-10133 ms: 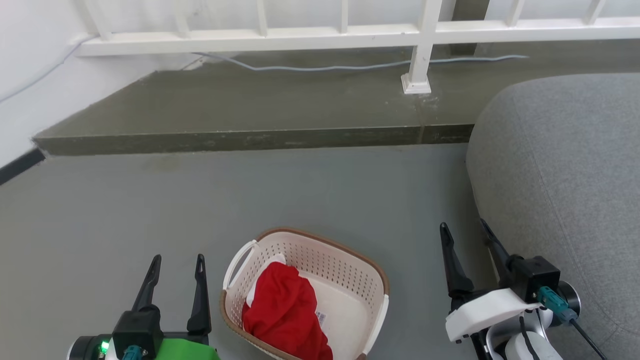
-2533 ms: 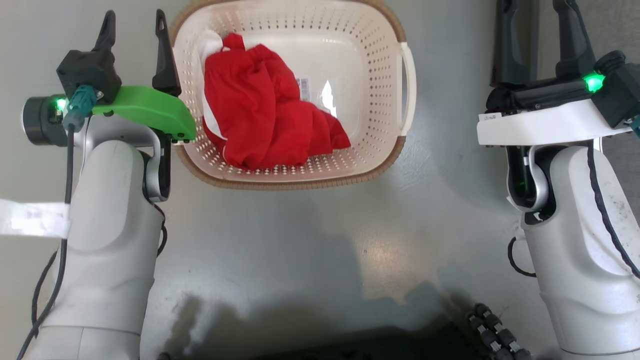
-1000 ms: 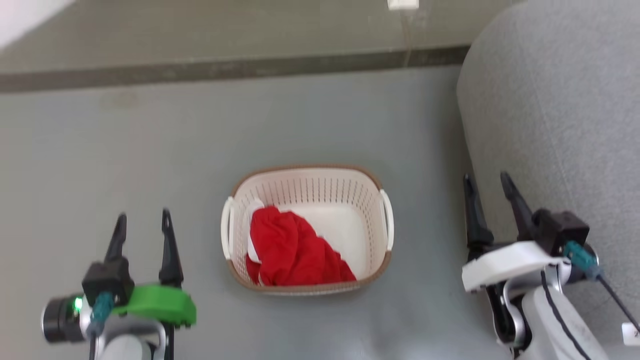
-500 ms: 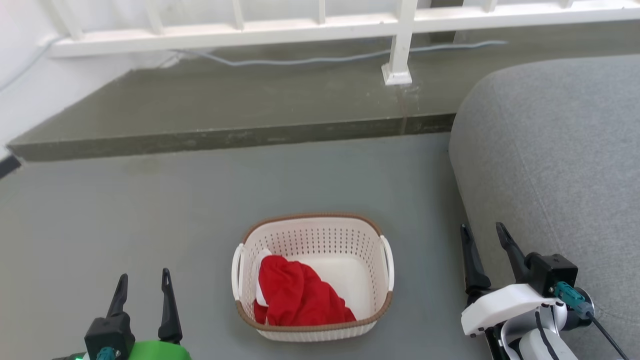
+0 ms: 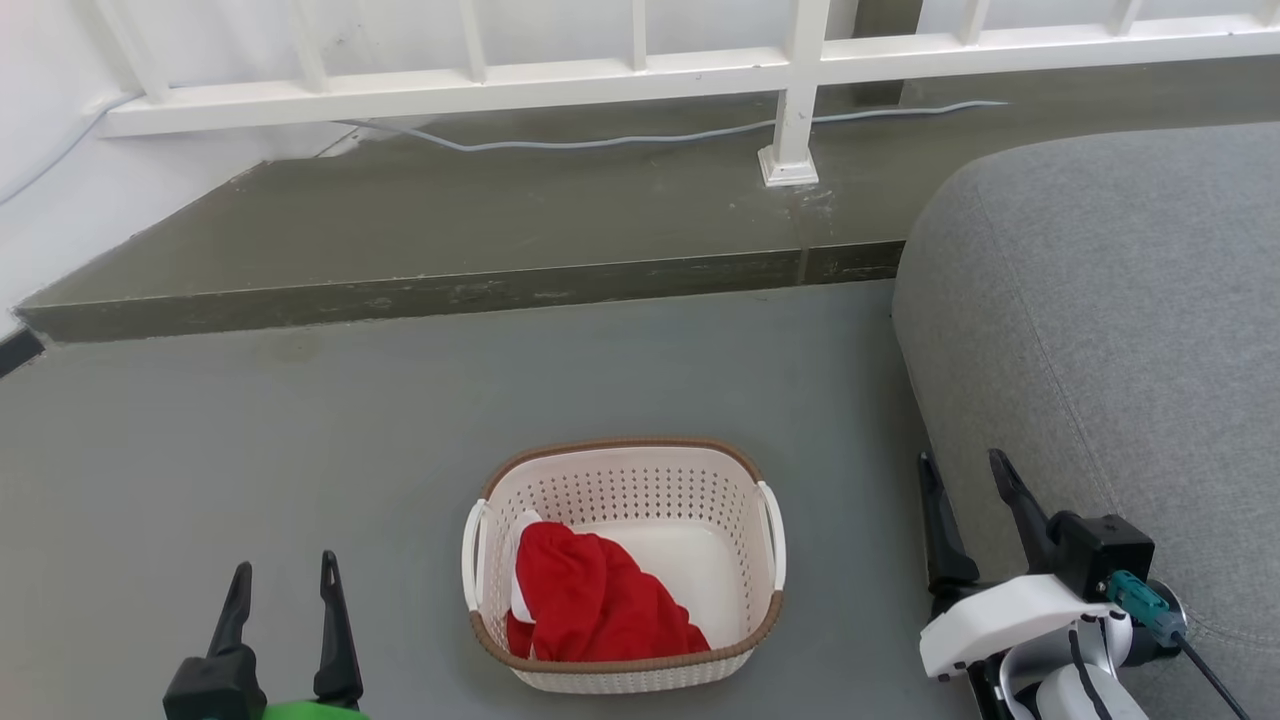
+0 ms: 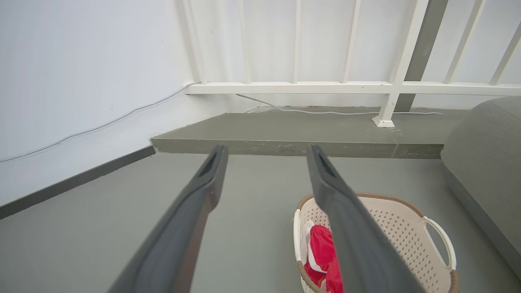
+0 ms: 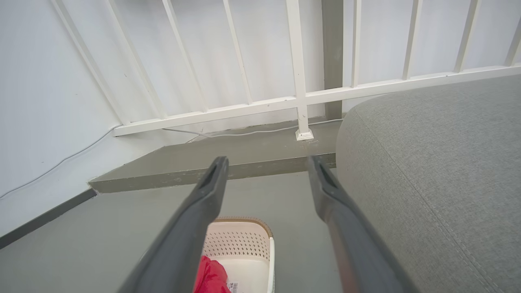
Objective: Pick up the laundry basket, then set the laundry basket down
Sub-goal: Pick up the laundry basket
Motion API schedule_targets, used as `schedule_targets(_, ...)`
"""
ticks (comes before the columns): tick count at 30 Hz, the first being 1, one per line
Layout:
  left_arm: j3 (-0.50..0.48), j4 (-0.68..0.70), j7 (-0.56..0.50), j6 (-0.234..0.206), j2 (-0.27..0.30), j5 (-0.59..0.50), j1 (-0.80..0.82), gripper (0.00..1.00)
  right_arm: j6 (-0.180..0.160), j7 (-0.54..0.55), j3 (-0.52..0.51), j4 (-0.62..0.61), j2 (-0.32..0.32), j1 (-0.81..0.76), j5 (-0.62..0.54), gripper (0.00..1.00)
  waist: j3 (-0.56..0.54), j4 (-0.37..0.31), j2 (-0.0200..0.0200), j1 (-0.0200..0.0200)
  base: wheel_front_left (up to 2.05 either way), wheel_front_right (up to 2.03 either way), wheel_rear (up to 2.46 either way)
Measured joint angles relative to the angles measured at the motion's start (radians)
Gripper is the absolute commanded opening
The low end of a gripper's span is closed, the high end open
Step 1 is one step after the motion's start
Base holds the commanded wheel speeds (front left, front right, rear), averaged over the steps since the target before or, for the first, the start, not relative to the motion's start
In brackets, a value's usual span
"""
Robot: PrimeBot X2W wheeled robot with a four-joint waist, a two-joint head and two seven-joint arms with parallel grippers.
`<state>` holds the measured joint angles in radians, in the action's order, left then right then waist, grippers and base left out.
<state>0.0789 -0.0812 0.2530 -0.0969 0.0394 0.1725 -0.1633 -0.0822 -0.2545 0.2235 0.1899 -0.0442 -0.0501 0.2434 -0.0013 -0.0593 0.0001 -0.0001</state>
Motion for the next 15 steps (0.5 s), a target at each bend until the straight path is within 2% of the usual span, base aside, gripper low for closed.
schedule_targets(15,0.002,0.047,0.000,-0.002,0.002,-0.001,-0.022,1.00,0.000,0.000,0.002,-0.027,0.000,0.000,0.000,1.00,0.046,-0.008,0.0000,0.0000,0.00,0.00,0.00)
